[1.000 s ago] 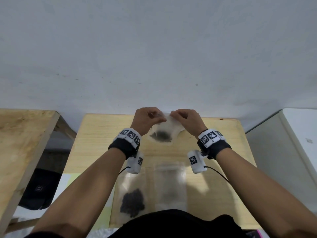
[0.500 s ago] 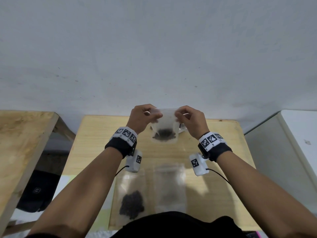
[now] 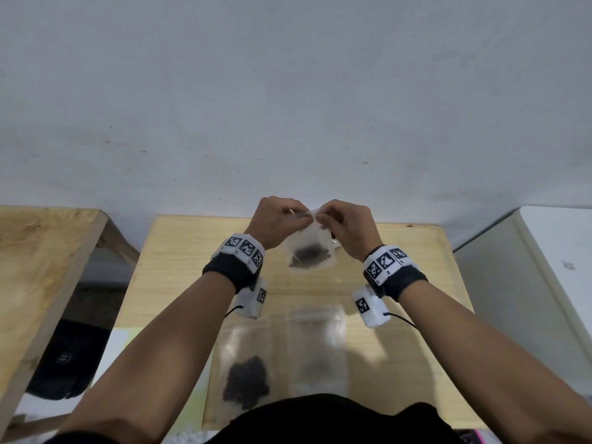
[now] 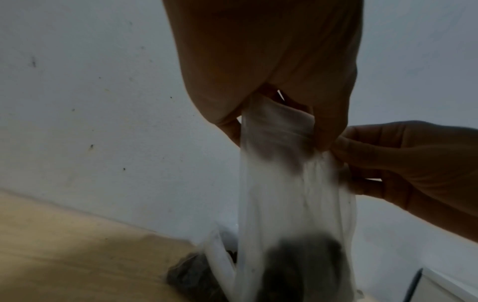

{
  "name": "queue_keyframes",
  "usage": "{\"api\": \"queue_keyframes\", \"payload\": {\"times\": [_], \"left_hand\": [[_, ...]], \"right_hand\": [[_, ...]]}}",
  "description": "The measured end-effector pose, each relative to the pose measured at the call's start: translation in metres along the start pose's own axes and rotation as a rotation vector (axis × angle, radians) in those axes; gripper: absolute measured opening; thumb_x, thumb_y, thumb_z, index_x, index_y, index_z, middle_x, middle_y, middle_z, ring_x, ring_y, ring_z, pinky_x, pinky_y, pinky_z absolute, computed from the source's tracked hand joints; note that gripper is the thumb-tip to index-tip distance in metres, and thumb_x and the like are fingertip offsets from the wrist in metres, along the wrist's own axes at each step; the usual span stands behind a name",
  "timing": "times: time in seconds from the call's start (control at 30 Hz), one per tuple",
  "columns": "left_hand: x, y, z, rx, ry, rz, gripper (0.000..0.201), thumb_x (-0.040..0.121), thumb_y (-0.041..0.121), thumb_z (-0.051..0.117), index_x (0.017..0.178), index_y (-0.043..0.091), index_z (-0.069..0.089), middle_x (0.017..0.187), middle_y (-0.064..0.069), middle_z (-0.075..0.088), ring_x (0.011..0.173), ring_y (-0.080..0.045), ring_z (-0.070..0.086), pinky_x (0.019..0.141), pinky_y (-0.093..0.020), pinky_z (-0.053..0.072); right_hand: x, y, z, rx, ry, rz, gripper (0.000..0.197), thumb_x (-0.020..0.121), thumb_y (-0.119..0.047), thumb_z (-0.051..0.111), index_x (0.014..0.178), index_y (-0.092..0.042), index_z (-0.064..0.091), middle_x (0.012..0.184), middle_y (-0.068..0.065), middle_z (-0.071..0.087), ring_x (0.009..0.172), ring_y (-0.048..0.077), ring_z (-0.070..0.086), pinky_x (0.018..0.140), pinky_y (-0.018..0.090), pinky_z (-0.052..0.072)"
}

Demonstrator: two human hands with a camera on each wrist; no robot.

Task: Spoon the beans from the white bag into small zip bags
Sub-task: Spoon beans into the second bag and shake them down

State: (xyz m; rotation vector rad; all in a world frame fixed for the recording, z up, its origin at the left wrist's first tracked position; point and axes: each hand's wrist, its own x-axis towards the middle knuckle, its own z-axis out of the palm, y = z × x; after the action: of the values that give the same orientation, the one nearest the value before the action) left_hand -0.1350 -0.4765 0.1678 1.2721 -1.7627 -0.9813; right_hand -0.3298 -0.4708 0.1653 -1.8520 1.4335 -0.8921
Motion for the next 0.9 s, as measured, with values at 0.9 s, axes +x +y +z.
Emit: {"api": "queue_keyframes", "payload": {"times": [0.9], "left_hand": [[-0.123, 0.045, -0.001, -0.484, 0.312, -0.296, 0.011, 0.082, 0.009, 0.078, 0.087, 0.001, 0.074, 0.081, -0.015, 0.071, 0.077, -0.026, 0.069, 0.08, -0.041, 0.058]], "right_hand": [[-0.111, -0.047, -0.002, 0.18, 0.221, 0.004, 0.011, 0.096, -0.02, 0.06, 0.086, -0.017, 0.063, 0.063, -0.006, 0.064, 0.062, 0.013, 0.066, 0.058, 0.013, 0.044]]}}
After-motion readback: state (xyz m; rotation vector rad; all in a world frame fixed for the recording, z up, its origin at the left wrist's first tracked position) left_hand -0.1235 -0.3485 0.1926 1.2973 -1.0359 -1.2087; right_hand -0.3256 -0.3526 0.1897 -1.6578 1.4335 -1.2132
